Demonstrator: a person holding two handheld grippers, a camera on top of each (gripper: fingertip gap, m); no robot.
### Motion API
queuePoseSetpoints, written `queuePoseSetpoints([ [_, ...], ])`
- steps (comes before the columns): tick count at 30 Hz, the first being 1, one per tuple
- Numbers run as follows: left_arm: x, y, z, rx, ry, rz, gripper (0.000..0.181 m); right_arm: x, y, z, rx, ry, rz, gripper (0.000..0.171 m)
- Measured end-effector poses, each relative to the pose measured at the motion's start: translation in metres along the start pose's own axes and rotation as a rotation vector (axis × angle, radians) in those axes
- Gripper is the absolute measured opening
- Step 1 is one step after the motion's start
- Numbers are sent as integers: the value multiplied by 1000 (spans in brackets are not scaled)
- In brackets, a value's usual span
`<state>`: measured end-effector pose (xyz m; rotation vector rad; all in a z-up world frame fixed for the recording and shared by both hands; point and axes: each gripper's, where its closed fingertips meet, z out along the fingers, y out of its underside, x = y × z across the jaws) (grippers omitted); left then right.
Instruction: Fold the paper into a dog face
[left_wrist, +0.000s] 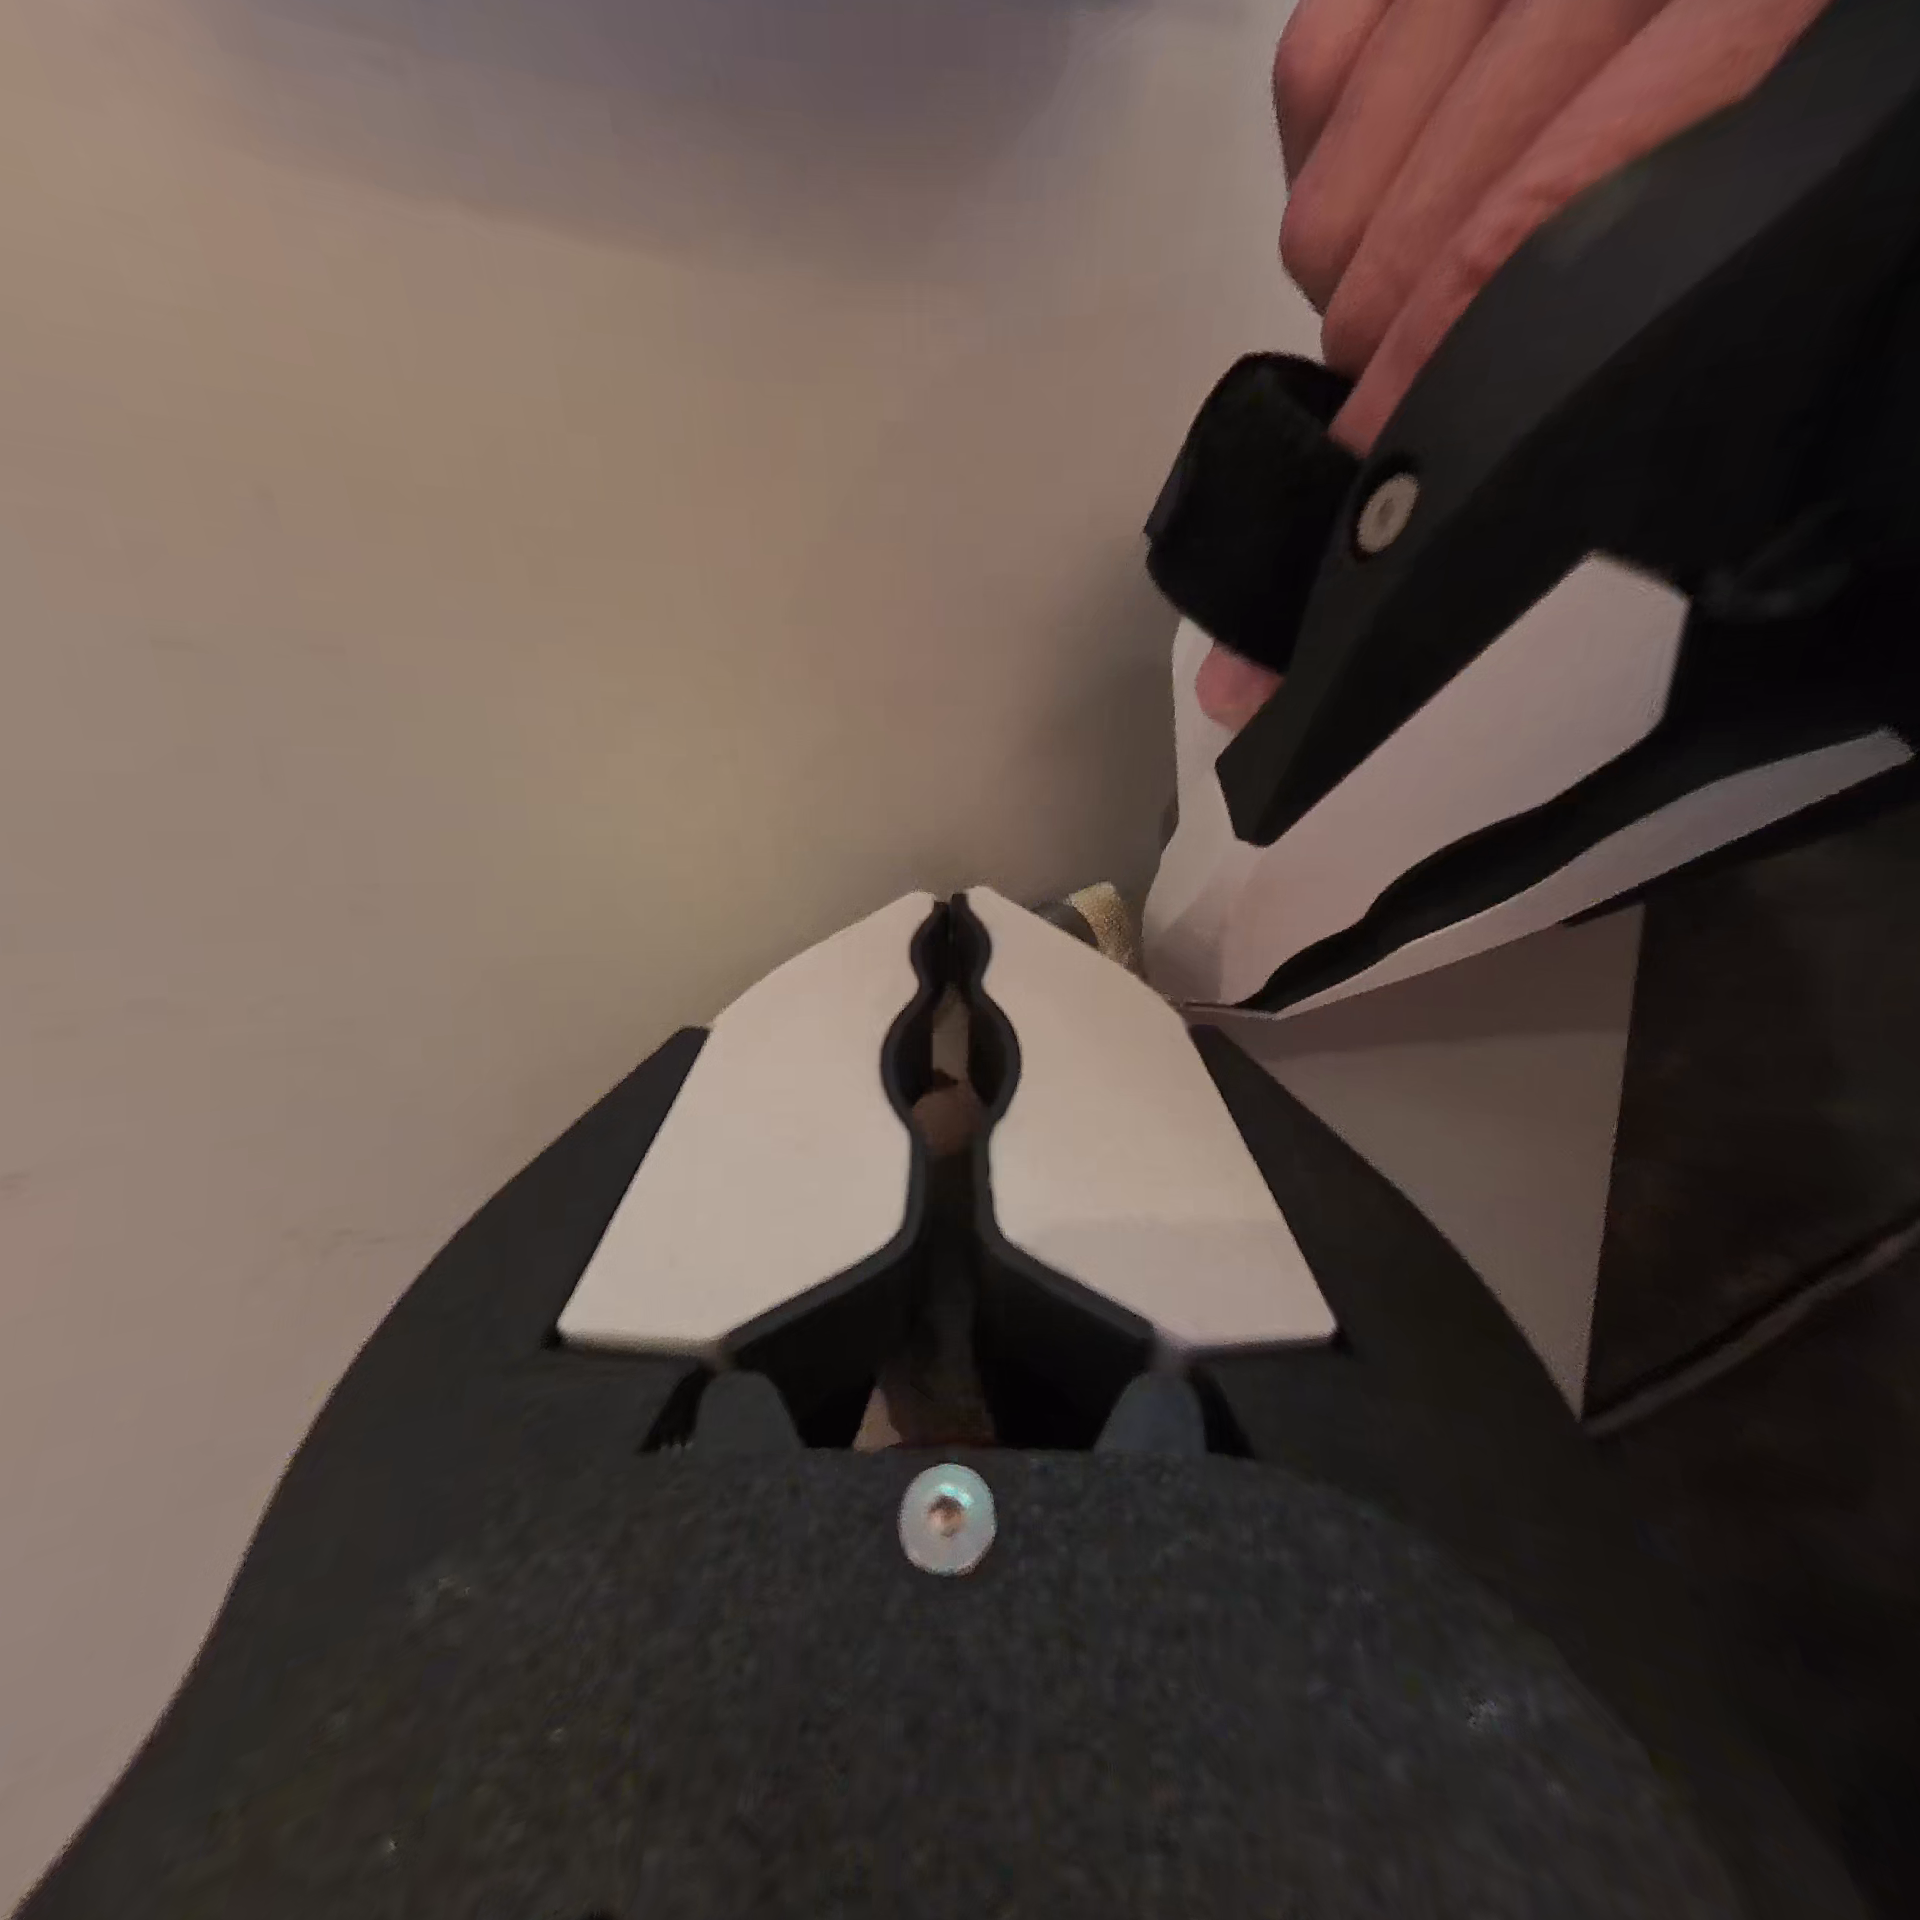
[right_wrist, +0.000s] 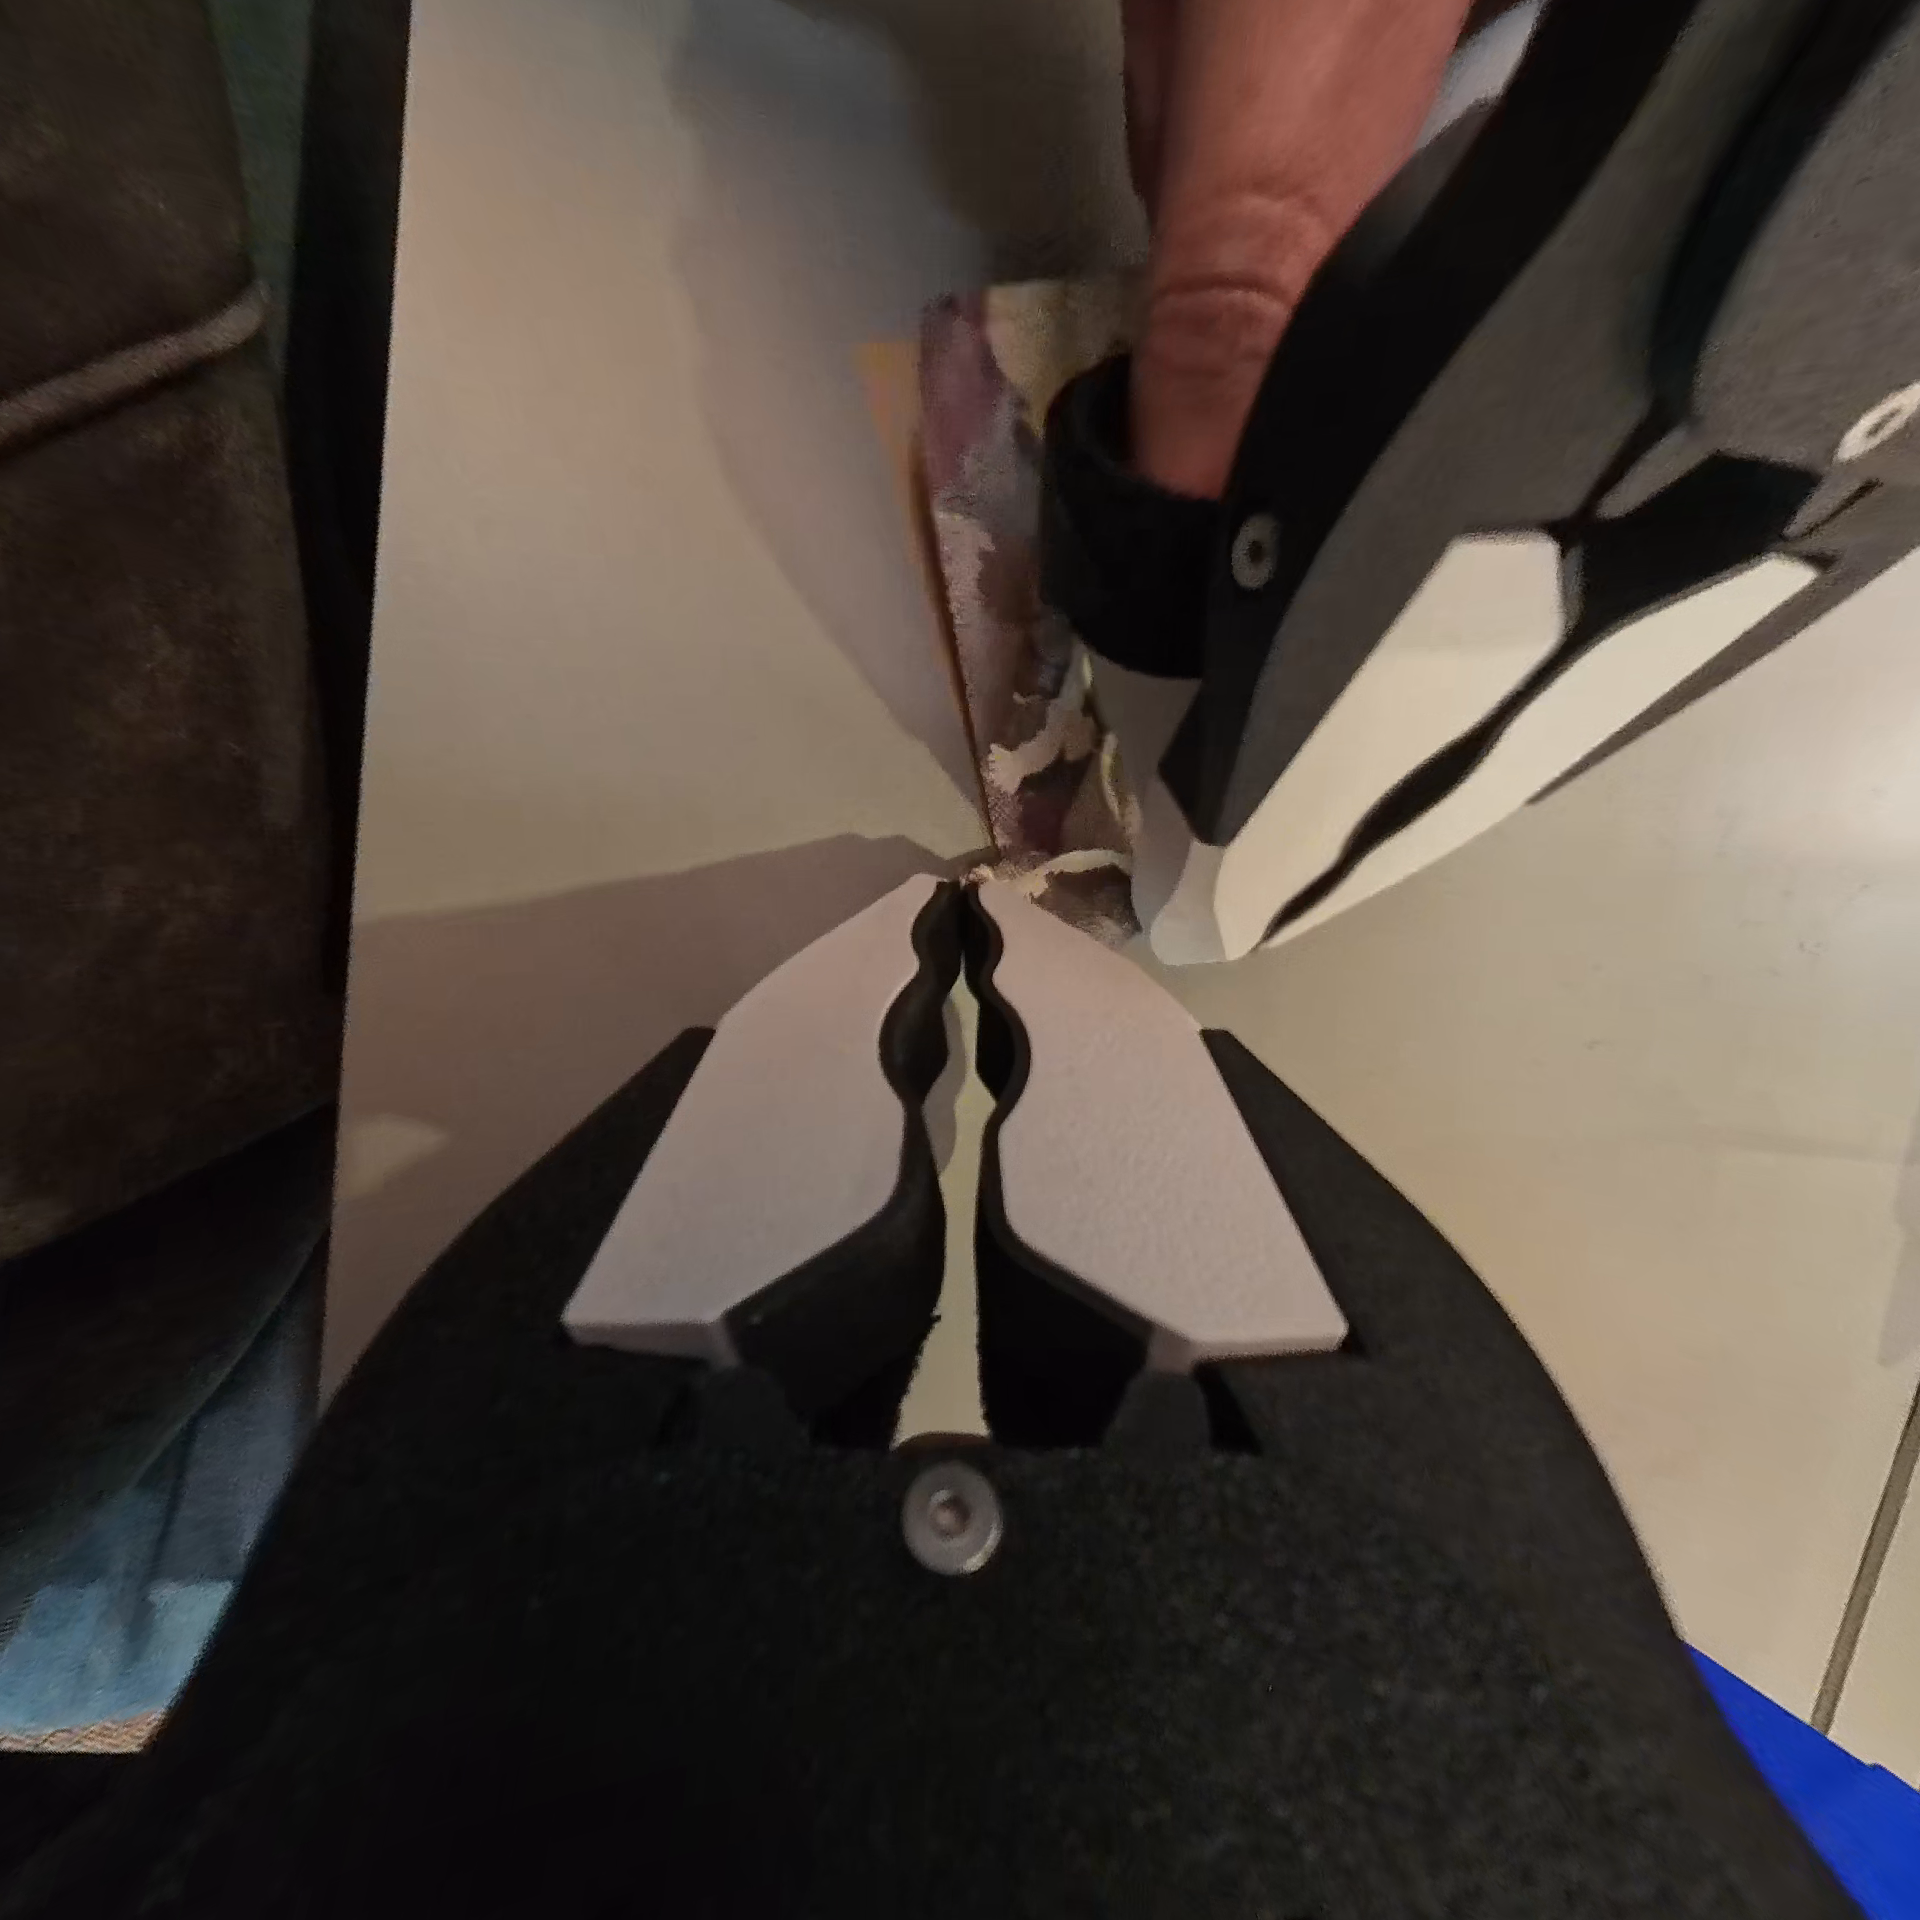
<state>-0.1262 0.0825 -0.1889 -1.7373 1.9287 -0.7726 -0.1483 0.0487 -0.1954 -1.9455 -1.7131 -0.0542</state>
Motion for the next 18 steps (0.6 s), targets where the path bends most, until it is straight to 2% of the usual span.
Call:
queuePoseSetpoints([
  [5, -4, 4, -4, -12, -16, -5, 3, 1, 0, 0, -5, 5, 20, 0],
  [8, -9, 7, -15, 0, -37, 9, 10, 1, 0, 0, -5, 4, 23, 0],
  [14, -3, 27, -38, 10, -17, 53, 11, 1, 0, 0, -2, 8, -14, 0],
  [18, -5, 39, -30, -66, -55, 124, 12, 3, 8, -3, -13, -11, -71, 0],
])
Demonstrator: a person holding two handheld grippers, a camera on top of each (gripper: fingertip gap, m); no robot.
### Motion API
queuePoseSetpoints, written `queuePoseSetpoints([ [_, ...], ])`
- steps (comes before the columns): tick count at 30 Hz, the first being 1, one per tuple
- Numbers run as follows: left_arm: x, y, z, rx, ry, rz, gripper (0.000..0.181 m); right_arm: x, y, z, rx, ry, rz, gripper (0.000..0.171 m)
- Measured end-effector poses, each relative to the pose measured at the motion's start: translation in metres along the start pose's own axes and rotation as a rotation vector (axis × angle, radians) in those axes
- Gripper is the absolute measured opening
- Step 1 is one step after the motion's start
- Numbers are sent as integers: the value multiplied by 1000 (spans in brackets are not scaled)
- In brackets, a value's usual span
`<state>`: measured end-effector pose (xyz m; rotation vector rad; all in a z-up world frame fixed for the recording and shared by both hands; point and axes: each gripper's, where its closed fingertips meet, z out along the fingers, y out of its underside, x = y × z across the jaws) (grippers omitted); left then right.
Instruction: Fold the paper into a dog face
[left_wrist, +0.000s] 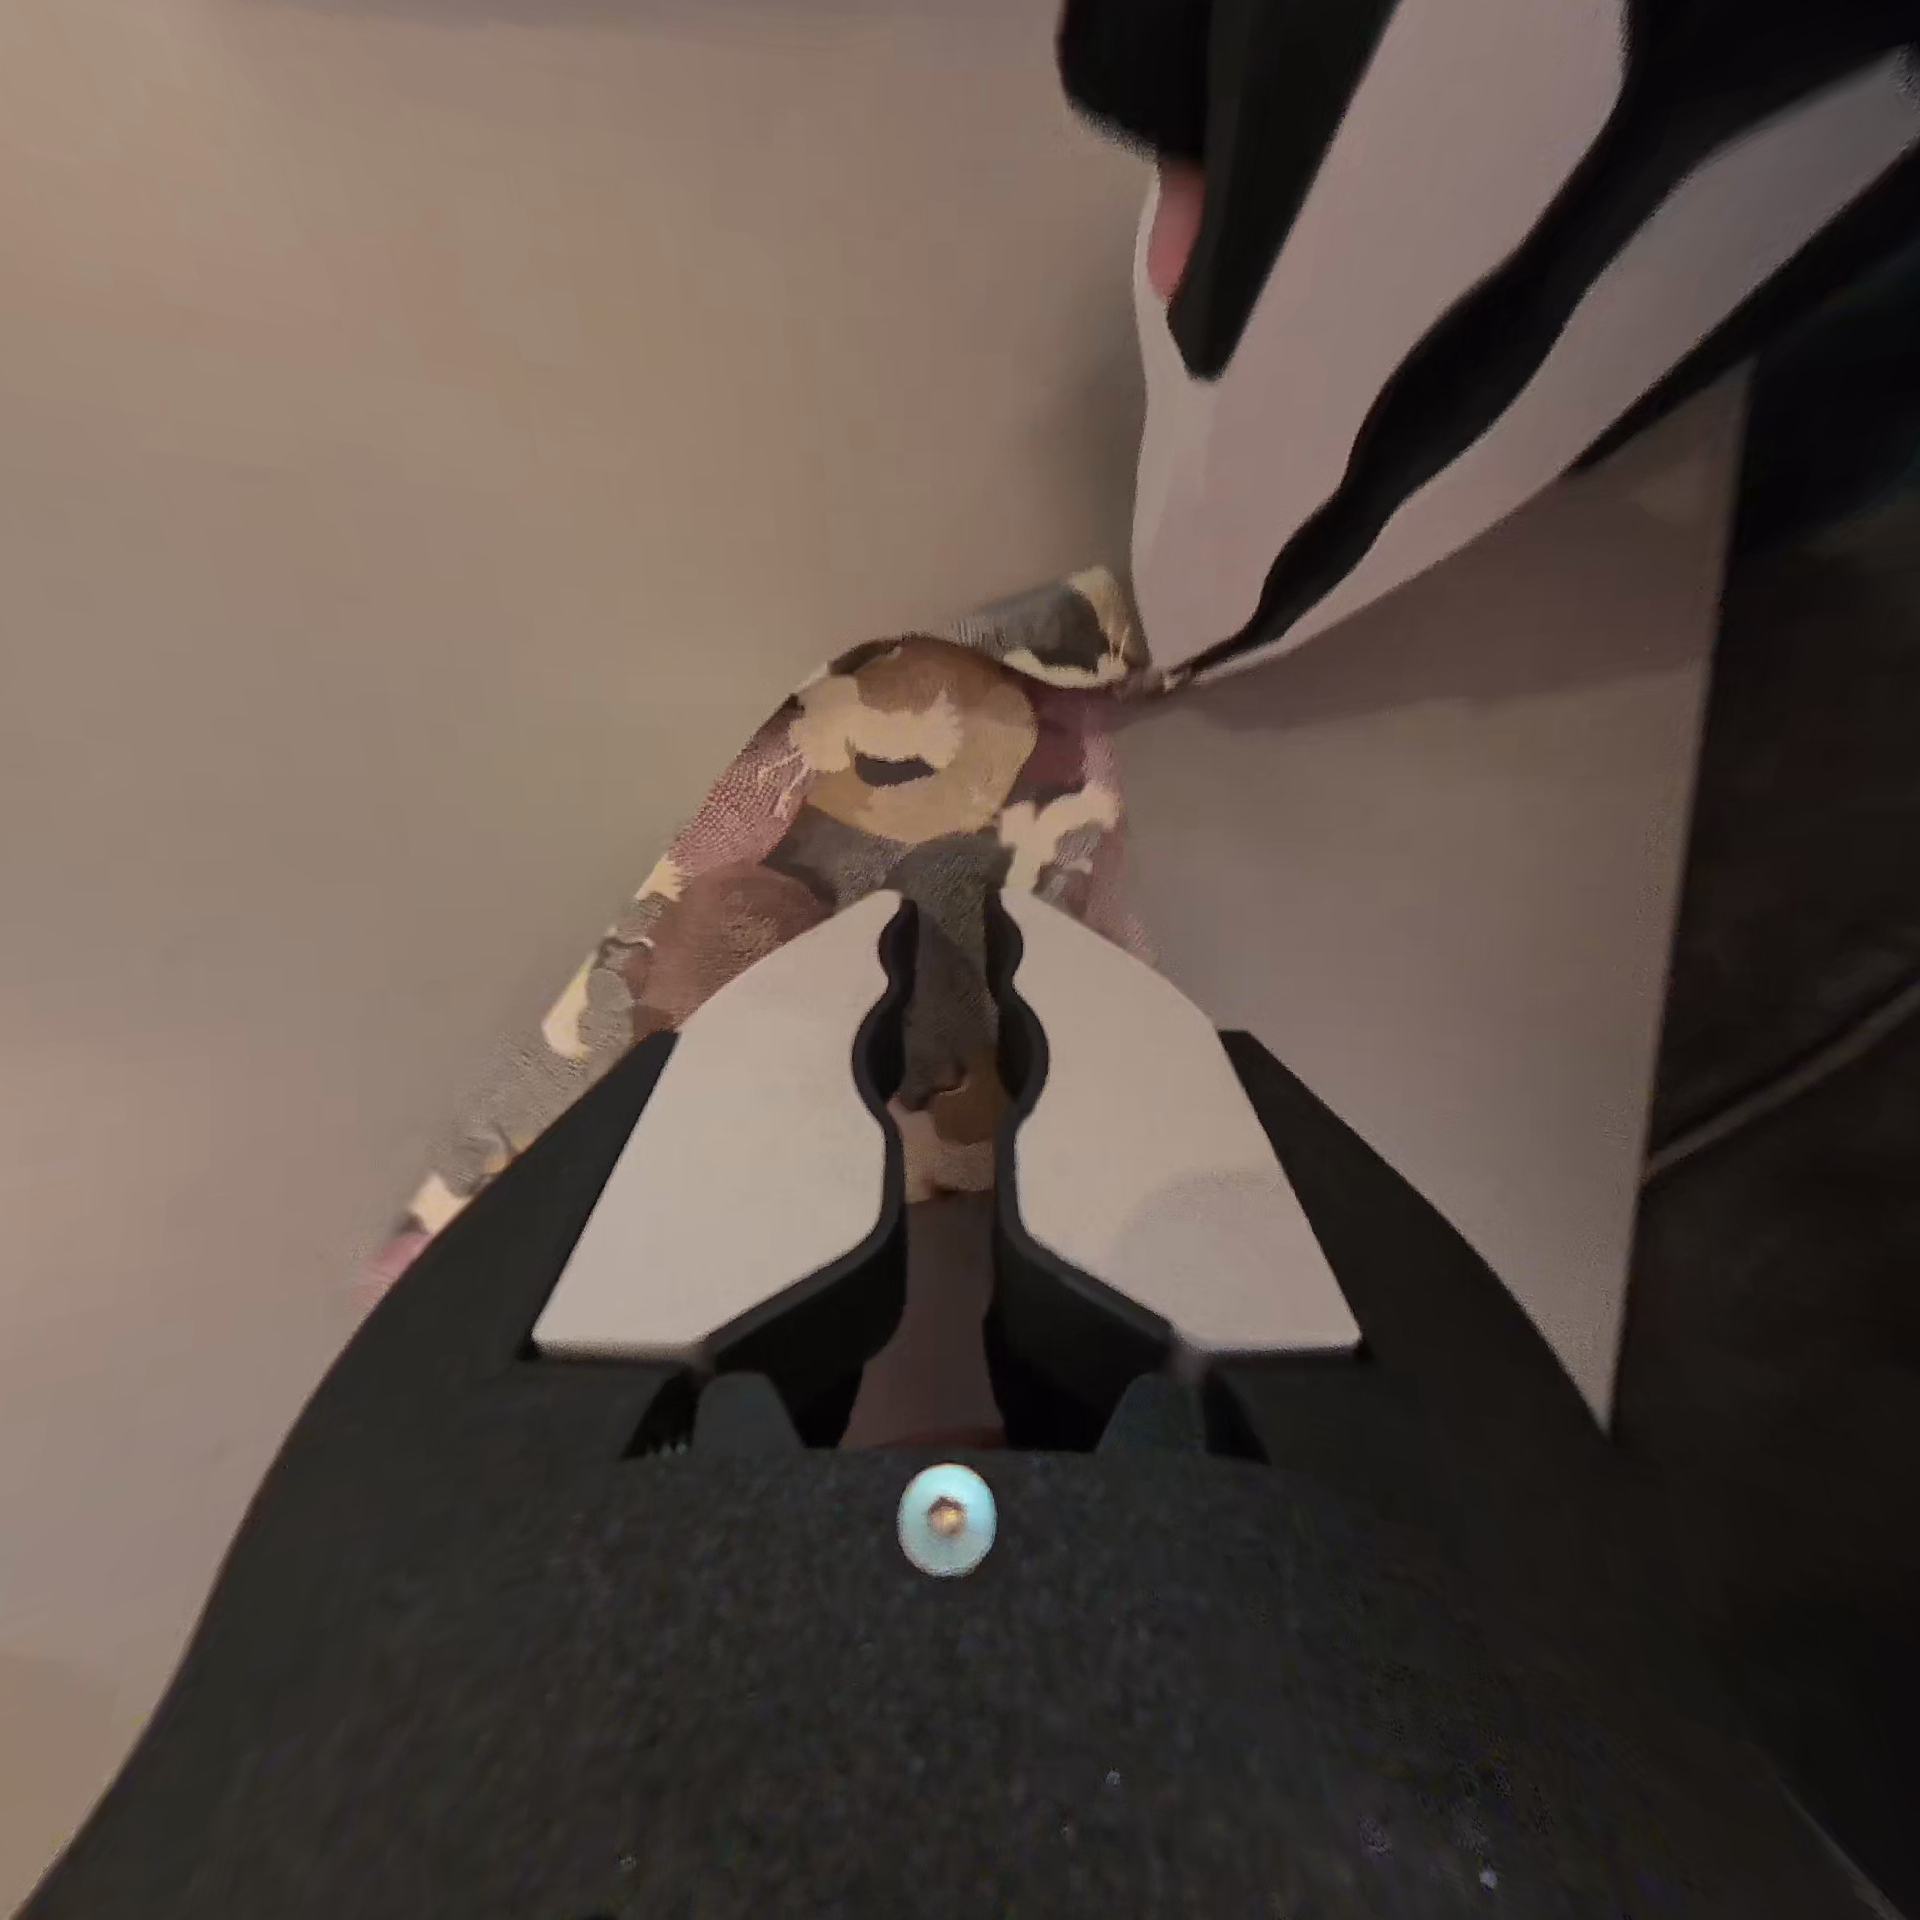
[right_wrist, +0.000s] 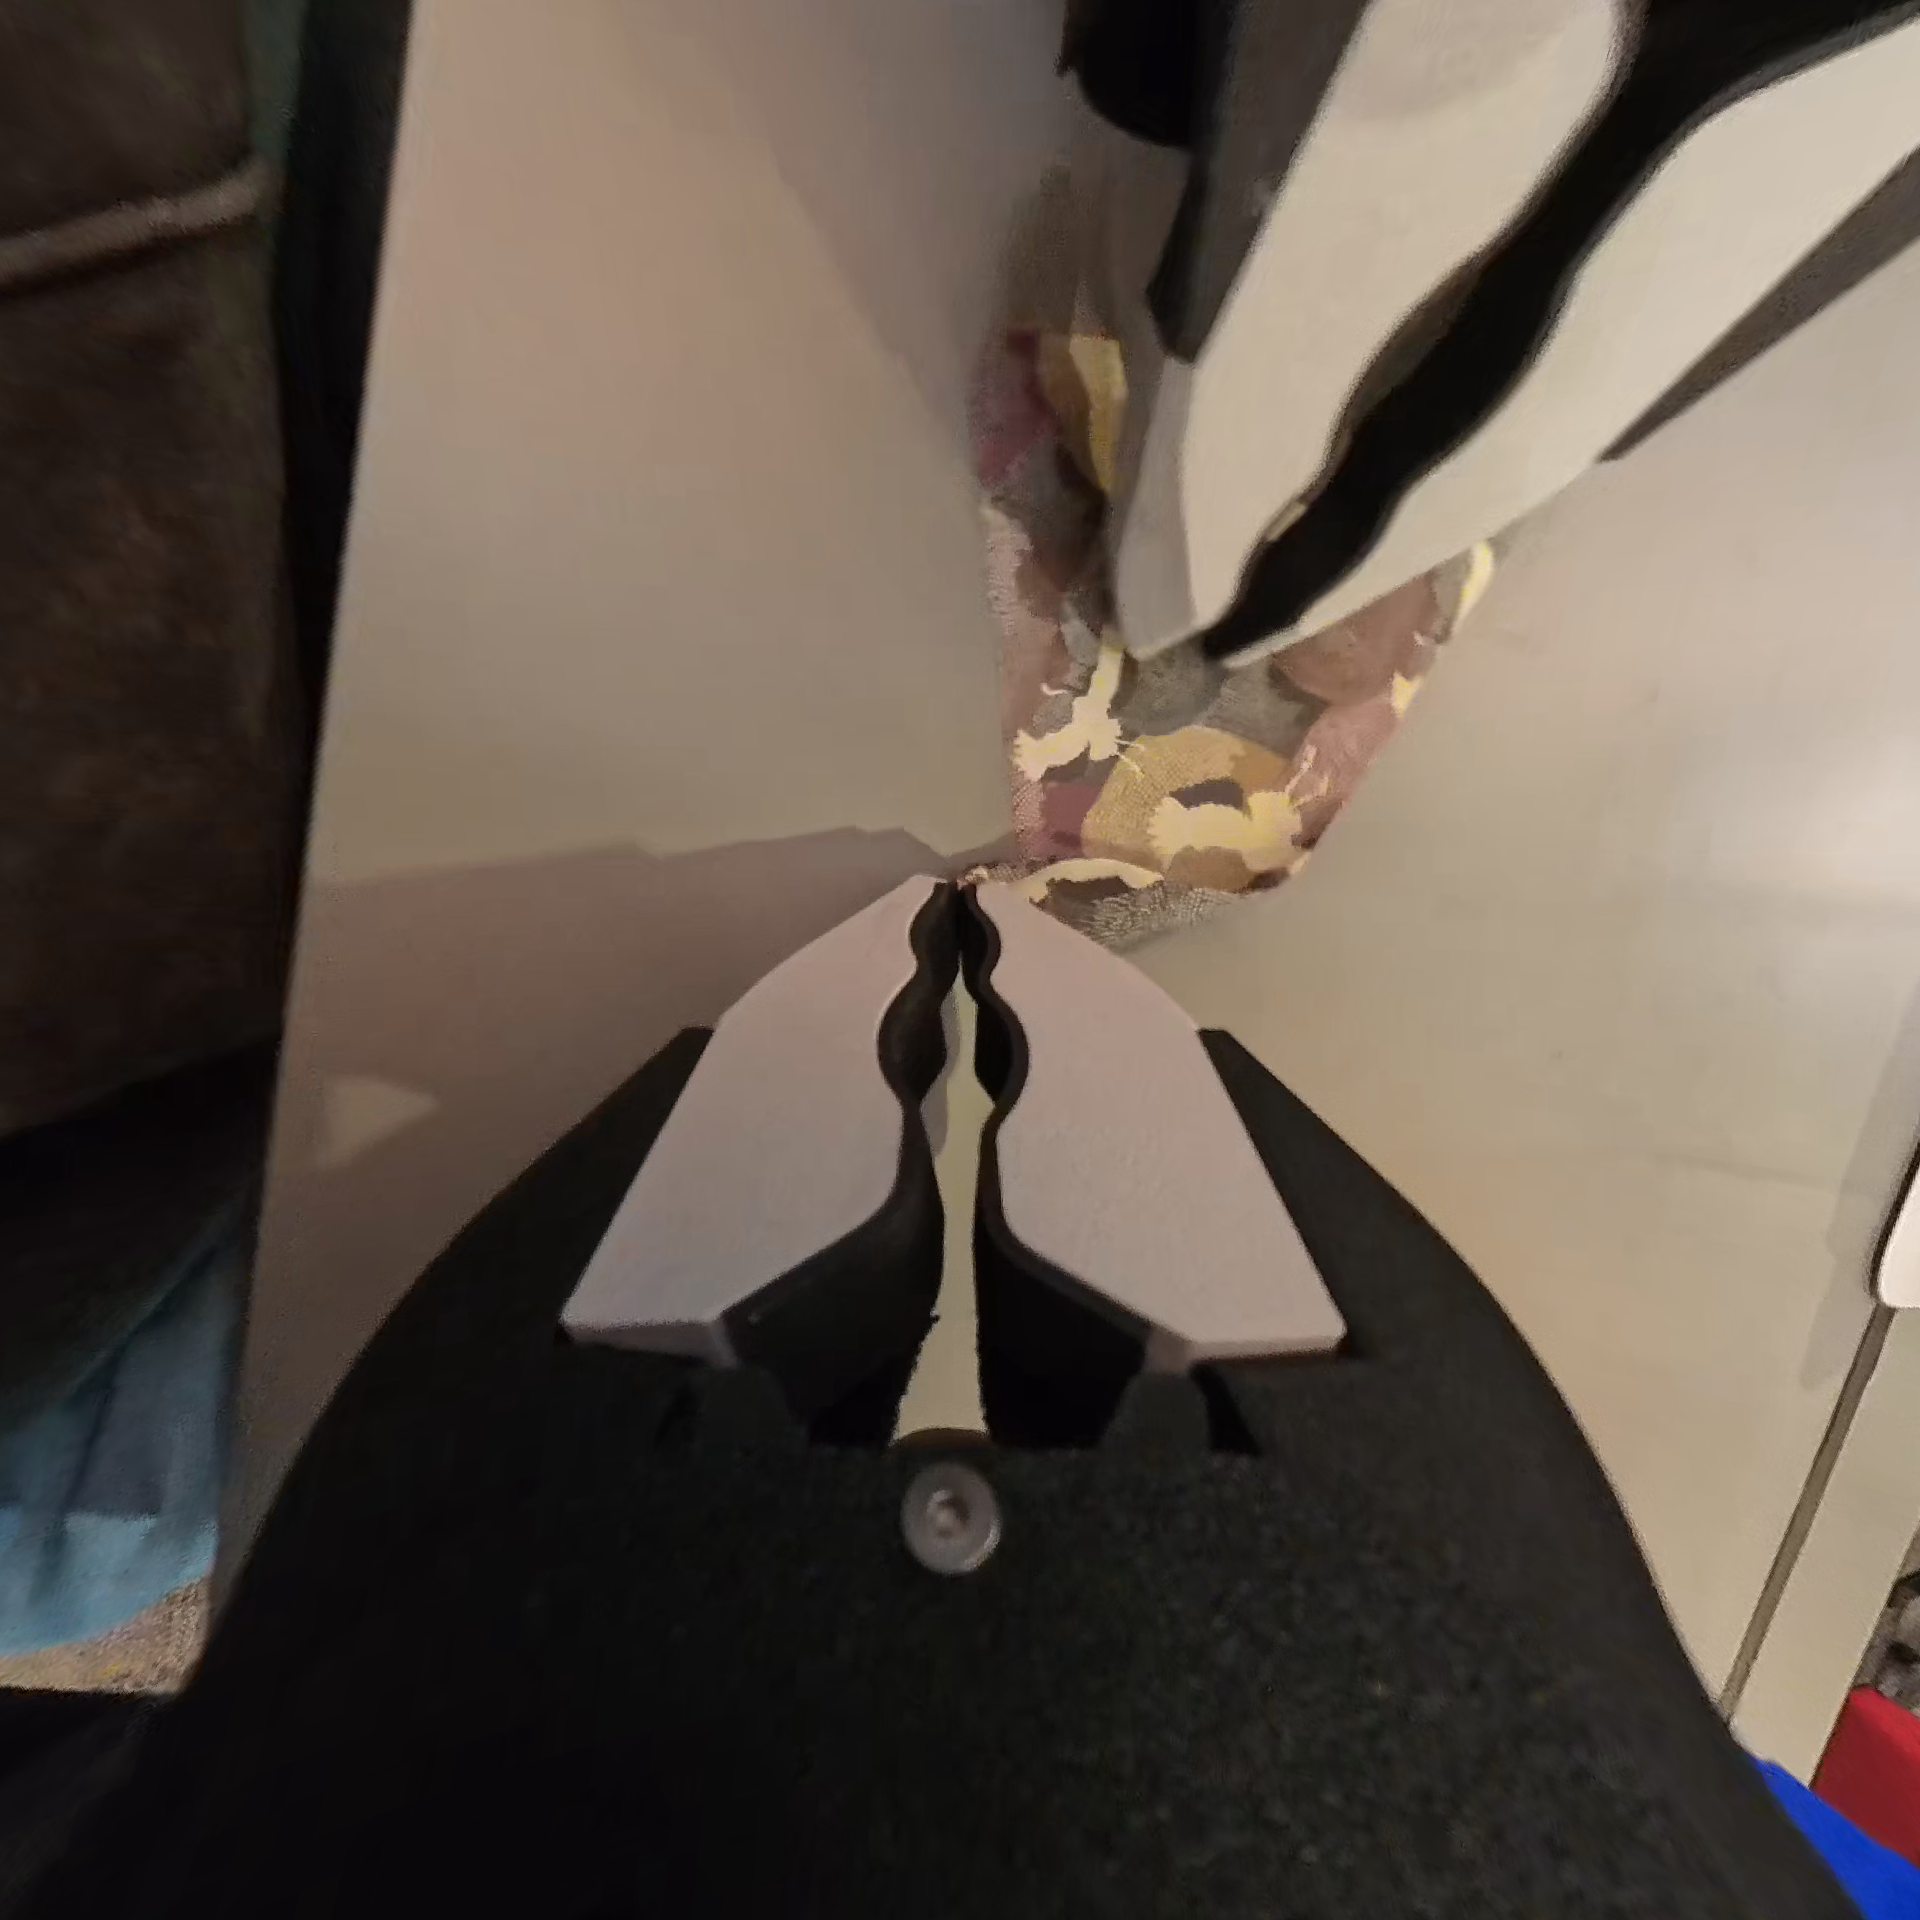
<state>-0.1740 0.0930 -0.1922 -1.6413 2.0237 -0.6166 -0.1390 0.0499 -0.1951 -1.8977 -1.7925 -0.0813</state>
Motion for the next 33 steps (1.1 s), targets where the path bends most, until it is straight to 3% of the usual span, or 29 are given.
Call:
queuePoseSetpoints([
  [3, -1, -5, 5, -5, 14, -11, 11, 18, 15, -4, -29, 31, 16, 0],
  [7, 1, -17, 14, 5, 47, -100, 19, 55, 20, -14, 63, 80, 133, 0],
  [11, -27, -41, 11, 104, -53, -217, 28, 78, 29, -16, 114, 85, 193, 0],
  [14, -46, -38, 3, 108, -99, -303, 28, 85, 36, -12, 114, 83, 212, 0],
  [24, -58, -8, 2, -11, -154, -127, 26, 98, 49, 14, 70, 68, 157, 0],
  [27, -73, -14, -9, 9, -105, -95, 27, 104, 47, 15, 99, 46, 160, 0],
  [29, -74, -19, -13, 32, 13, -110, 27, 108, 45, 14, 128, 35, 176, 0],
  [33, -78, -13, -3, -5, 119, -78, 27, 115, 45, 15, 142, 27, 187, 0],
])
